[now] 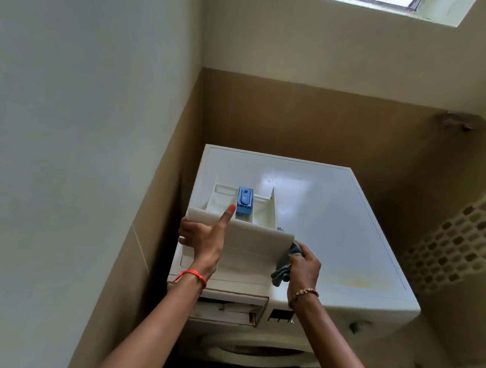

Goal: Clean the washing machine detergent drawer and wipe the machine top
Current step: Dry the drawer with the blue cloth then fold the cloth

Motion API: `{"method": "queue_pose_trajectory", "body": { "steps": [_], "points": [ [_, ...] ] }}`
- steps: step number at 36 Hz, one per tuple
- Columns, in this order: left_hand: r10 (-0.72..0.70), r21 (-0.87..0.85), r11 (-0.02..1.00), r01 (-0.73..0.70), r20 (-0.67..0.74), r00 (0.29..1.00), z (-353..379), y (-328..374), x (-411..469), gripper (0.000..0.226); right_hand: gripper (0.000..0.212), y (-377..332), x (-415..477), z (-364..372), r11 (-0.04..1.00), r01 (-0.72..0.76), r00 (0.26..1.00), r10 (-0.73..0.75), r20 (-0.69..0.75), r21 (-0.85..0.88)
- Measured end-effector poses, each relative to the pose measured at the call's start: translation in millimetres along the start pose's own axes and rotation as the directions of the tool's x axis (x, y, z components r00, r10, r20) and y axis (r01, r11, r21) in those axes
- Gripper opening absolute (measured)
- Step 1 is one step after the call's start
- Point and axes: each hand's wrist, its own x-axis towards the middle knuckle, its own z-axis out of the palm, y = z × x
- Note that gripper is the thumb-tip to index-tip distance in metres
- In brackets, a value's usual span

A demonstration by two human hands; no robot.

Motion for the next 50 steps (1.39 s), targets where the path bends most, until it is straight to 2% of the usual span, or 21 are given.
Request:
{"method": "queue_pose_trajectory", "body": {
  "steps": [4, 9, 12, 15, 17, 23, 26, 28, 30, 34, 35, 36, 38, 40, 42, 43, 45, 48, 50],
  "points": [
    [0.057, 0.010, 0.998, -0.057, 0.015, 0.998, 5, 8, 23, 0.098, 0.048, 1, -11, 3, 0.996, -0.039, 0.999, 0.042, -0.034, 0.074],
    [0.046, 0.068, 0.996, -0.052, 0.088, 0.995, 9, 25, 50, 0.095, 0.044, 3, -33, 7, 0.981, -0.139, 0.989, 0.144, -0.032, 0.139],
    [0.084, 0.060, 0.994, -0.095, 0.165, 0.983, 15, 38, 63, 0.072, 0.042, 4, -49, 16, 0.949, -0.230, 0.970, 0.240, -0.021, 0.216],
    [0.147, 0.068, 0.983, -0.171, 0.263, 0.953, 23, 45, 76, 0.035, 0.046, 4, -62, 34, 0.914, -0.290, 0.955, 0.296, 0.020, 0.285],
    [0.153, 0.068, 0.981, -0.183, 0.312, 0.938, 29, 47, 86, 0.025, 0.047, 4, -70, 49, 0.883, -0.334, 0.941, 0.333, 0.063, 0.328],
    [0.079, 0.238, 0.949, -0.206, 0.453, 0.888, 37, 58, 110, 0.041, 0.043, 7, -73, 79, 0.785, -0.506, 0.862, 0.442, 0.250, 0.357],
    [0.052, 0.269, 0.940, -0.209, 0.494, 0.868, 38, 54, 126, 0.023, 0.047, 10, -67, 81, 0.787, -0.543, 0.830, 0.453, 0.324, 0.292],
    [0.035, 0.275, 0.940, -0.202, 0.513, 0.858, 37, 51, 134, 0.022, 0.050, 9, -61, 72, 0.770, -0.582, 0.791, 0.461, 0.403, 0.262],
    [0.010, 0.266, 0.946, -0.185, 0.547, 0.837, 32, 54, 130, 0.026, 0.048, 3, -51, 56, 0.710, -0.659, 0.711, 0.479, 0.515, 0.248],
    [-0.019, 0.220, 0.964, -0.152, 0.621, 0.783, 27, 56, 124, 0.077, 0.053, -25, -24, 15, 0.559, -0.805, 0.497, 0.449, 0.743, 0.200],
    [-0.029, 0.216, 0.968, -0.126, 0.598, 0.801, 27, 53, 123, 0.079, 0.056, -33, -17, 8, 0.558, -0.806, 0.480, 0.419, 0.771, 0.199],
    [-0.029, 0.203, 0.973, -0.110, 0.579, 0.815, 27, 51, 121, 0.077, 0.060, -42, -10, 4, 0.583, -0.782, 0.508, 0.388, 0.769, 0.222],
    [-0.013, 0.177, 0.979, -0.104, 0.557, 0.830, 27, 45, 121, 0.057, 0.058, -58, 8, 5, 0.684, -0.672, 0.618, 0.308, 0.723, 0.283],
    [-0.006, 0.148, 0.985, -0.089, 0.548, 0.837, 26, 42, 117, 0.039, 0.048, -68, 23, 23, 0.882, -0.424, 0.735, 0.203, 0.647, 0.206],
    [0.011, 0.088, 0.994, -0.065, 0.515, 0.857, 29, 38, 115, 0.040, 0.050, -68, 36, 51, 0.996, -0.085, 0.793, 0.049, 0.607, 0.030],
    [0.012, 0.058, 0.997, -0.046, 0.499, 0.867, 29, 36, 115, 0.043, 0.056, -67, 40, 66, 0.995, 0.084, 0.785, -0.036, 0.618, -0.048],
    [0.030, 0.011, 0.999, -0.040, 0.479, 0.877, 30, 35, 110, 0.045, 0.065, -58, 52, 97, 0.917, 0.358, 0.741, -0.166, 0.650, -0.174],
    [0.063, 0.022, 0.996, -0.083, 0.474, 0.878, 32, 32, 105, 0.045, 0.068, -40, 63, 137, 0.781, 0.555, 0.629, -0.169, 0.759, -0.286],
    [0.078, 0.035, 0.994, -0.107, 0.472, 0.878, 34, 33, 99, 0.043, 0.069, -28, 66, 155, 0.670, 0.619, 0.607, -0.078, 0.791, -0.409]
  ]
}}
